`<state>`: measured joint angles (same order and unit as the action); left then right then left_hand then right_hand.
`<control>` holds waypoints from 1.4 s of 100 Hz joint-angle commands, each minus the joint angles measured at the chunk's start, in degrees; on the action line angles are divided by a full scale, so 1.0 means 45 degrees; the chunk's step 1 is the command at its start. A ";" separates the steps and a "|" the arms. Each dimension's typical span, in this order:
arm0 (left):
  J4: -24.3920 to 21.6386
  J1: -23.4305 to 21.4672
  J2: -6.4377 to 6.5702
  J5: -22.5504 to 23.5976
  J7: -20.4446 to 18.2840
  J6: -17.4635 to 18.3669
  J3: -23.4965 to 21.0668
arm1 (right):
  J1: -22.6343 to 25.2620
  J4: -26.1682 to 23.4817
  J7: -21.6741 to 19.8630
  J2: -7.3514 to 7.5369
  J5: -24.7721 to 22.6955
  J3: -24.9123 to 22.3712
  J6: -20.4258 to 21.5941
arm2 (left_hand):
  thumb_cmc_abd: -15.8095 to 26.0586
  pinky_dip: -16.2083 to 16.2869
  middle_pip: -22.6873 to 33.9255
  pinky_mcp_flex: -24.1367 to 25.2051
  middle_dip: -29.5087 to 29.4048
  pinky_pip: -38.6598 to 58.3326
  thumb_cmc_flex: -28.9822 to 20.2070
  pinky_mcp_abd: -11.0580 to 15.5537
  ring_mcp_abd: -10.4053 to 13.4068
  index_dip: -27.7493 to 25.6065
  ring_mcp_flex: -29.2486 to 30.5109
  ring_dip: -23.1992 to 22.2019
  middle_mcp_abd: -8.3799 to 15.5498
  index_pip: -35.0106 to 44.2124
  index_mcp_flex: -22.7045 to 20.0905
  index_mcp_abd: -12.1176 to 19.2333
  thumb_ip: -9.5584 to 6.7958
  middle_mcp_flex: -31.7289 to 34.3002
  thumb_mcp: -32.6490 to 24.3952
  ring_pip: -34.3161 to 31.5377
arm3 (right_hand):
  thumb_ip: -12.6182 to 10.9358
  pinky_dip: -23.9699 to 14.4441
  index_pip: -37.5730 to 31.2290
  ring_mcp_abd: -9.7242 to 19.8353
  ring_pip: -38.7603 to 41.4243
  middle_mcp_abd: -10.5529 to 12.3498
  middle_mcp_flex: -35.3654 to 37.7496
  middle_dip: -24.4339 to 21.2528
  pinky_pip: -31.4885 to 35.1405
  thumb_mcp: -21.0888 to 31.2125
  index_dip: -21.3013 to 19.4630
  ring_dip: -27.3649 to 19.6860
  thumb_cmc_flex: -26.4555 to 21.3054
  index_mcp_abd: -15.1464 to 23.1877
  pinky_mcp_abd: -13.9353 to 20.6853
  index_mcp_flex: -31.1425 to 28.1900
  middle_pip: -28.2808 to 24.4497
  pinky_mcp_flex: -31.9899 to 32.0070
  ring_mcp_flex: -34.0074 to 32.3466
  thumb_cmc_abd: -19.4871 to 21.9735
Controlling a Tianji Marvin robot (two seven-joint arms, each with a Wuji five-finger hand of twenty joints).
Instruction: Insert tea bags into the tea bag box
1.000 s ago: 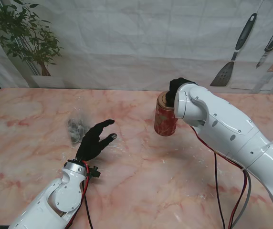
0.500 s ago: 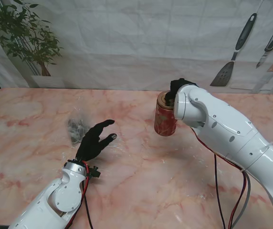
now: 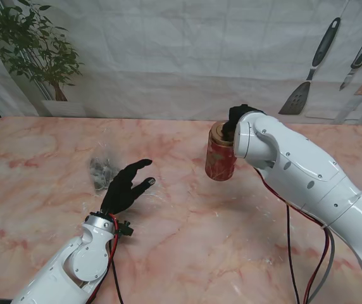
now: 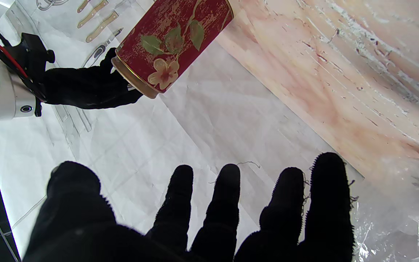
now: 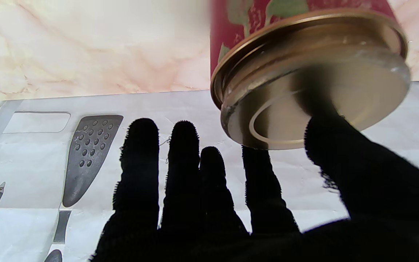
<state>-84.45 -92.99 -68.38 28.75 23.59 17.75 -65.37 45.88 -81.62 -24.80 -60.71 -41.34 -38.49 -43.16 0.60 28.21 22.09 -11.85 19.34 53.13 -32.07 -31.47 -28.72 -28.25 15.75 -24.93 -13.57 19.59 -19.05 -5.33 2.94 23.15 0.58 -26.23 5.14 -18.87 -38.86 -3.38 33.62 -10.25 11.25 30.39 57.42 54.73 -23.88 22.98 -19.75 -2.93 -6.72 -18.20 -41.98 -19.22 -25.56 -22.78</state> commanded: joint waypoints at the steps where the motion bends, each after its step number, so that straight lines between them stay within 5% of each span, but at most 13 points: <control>1: -0.0025 0.0046 0.0000 -0.0027 -0.0145 0.0024 0.0029 | 0.0113 -0.0016 -0.0142 0.0043 -0.0015 -0.0033 -0.0040 | -0.0166 0.0252 0.0019 -0.0077 0.0121 0.0433 0.0221 0.0115 0.0148 -0.0027 0.0235 -0.0030 0.0247 -0.0082 -0.0297 0.0217 -0.0319 0.0194 0.0202 0.0169 | -0.0375 0.0078 0.0115 -0.0187 0.0187 -0.0246 -0.0506 -0.0211 -0.0091 -0.0095 -0.0075 -0.0041 0.0122 -0.0187 0.0248 0.0483 0.0236 0.0142 0.0311 0.0540; 35: -0.0042 0.0045 0.0004 -0.0018 -0.0159 -0.0016 0.0019 | 0.0350 0.0103 0.0416 -0.0123 0.0210 -0.0325 0.0021 | -0.0169 0.0253 0.0024 -0.0057 0.0125 0.0431 0.0218 0.0106 0.0170 -0.0045 0.0224 -0.0030 0.0268 -0.0061 -0.0327 0.0332 -0.0318 0.0205 0.0206 0.0170 | -0.0348 0.0071 0.0523 -0.0228 0.0156 -0.0276 -0.0493 -0.0330 -0.0134 -0.2291 -0.0126 -0.0040 0.1717 -0.0340 0.0177 0.0835 0.0620 0.0271 0.0445 0.1847; 74: -0.0069 0.0083 0.0011 0.0045 -0.0146 -0.0042 -0.0019 | 0.0923 -0.0126 0.1014 -0.0192 -0.0027 -0.1058 -0.0297 | -0.0156 0.0250 0.0055 0.0015 0.0147 0.0413 0.0258 0.0125 0.0335 -0.0074 0.0163 -0.0023 0.0355 -0.0013 -0.0324 0.0346 -0.0319 0.0210 0.0214 0.0207 | -0.0456 0.0131 0.0638 -0.0312 0.0159 -0.0254 -0.0459 -0.0211 -0.0195 -0.2503 -0.0299 -0.0028 0.1841 -0.0434 -0.0203 0.0932 0.0604 0.0243 0.0380 0.1662; 96: -0.0141 0.0192 0.0072 0.0210 -0.0301 -0.0103 -0.0054 | 0.2483 -0.0524 0.3180 -0.0661 0.0328 -0.2882 -0.0459 | -0.0132 0.0245 0.0055 0.0057 0.0151 0.0398 0.0344 0.0135 0.0452 -0.0117 0.0167 -0.0022 0.0442 0.0082 -0.0460 0.0356 -0.0317 0.0261 0.0227 0.0241 | -0.0385 0.0755 0.0030 -0.0421 -0.0095 -0.0199 -0.0509 0.0278 -0.0544 -0.1065 -0.0404 -0.0246 0.2088 -0.0532 -0.0539 0.0613 -0.0579 0.0131 -0.0034 0.0520; 140: 0.0022 0.0816 0.0184 0.0824 -0.0441 -0.0105 0.0070 | 0.6635 -0.3126 0.4492 -0.0739 0.0899 -0.6791 0.0890 | 0.0038 0.0256 -0.0096 0.0675 0.0099 0.0389 0.0796 0.0580 0.0876 -0.0086 0.0097 0.0049 0.0730 -0.0056 -0.0567 0.0566 -0.0334 0.0436 0.0271 0.0509 | -0.0128 0.1844 -0.0199 -0.1083 -0.1947 -0.0247 0.0216 -0.0423 -0.1993 -0.0946 0.0078 -0.1179 0.2045 -0.0574 -0.1170 0.0398 0.0440 0.0984 0.0474 -0.0767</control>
<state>-84.32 -90.35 -67.62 32.40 22.34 17.24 -65.19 73.06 -94.51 -3.81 -64.72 -37.72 -68.35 -39.81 0.60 28.24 22.24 -9.80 19.34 53.14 -31.04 -29.88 -26.48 -28.58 15.76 -24.93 -12.77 19.87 -20.78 -4.63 2.94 24.42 0.59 -26.23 5.15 -11.84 -39.92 -7.56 26.05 -10.63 11.97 29.64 49.76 50.68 -24.16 18.83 -12.08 -5.10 -10.36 -16.45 -41.70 -15.89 -24.97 -24.66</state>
